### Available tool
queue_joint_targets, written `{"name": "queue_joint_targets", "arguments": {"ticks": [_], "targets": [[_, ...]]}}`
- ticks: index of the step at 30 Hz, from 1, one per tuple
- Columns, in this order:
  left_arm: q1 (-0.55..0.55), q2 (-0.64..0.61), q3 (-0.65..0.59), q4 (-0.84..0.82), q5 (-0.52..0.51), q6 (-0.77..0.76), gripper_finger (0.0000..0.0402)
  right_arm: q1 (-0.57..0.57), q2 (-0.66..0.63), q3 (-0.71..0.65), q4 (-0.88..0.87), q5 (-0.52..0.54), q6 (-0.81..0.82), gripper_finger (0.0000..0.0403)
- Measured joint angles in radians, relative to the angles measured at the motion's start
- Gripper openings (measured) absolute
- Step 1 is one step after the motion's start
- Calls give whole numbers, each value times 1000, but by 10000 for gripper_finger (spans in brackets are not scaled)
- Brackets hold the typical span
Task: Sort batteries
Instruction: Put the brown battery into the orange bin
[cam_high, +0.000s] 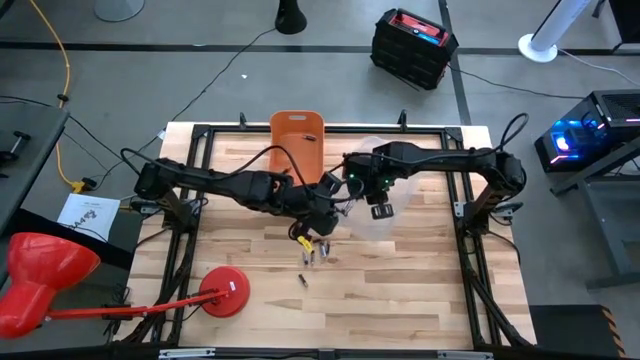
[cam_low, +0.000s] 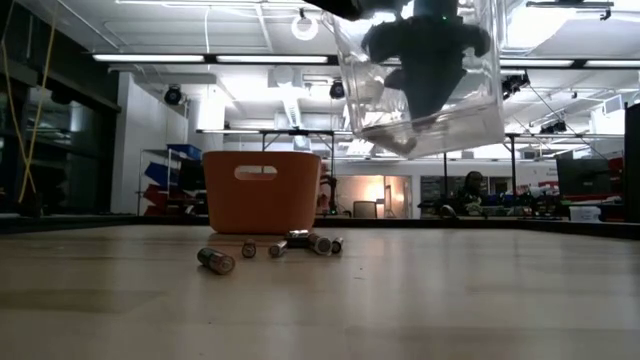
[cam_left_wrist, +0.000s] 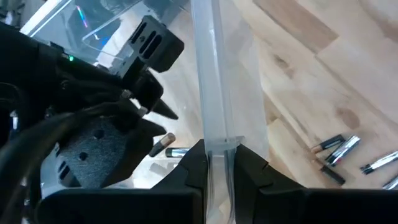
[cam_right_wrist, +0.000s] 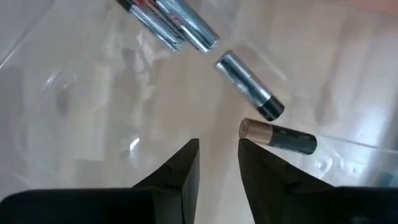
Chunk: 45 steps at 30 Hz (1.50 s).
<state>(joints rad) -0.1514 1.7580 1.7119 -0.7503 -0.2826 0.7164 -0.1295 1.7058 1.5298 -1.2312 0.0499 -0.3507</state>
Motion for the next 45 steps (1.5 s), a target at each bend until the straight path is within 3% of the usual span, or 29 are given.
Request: {"name": "queue_joint_targets", "arguments": {"ticks": [14,21,28,39,45], "targets": [[-76,-3,0,-5,-184,88,26,1,2,20,91,157,-79,106],[-79,-3,0,0,-181,30,26,0,11,9,159,199,-41,110],[-78,-3,1,-6,-136,-38,26,1,9,9,127,212,68,148],[-88,-1,1,-16,-128,-15,26,46,3,9,80,353,-129,174],[-110,0,1,-12,-164,79,26,42,3,9,108,324,-244,174]]}}
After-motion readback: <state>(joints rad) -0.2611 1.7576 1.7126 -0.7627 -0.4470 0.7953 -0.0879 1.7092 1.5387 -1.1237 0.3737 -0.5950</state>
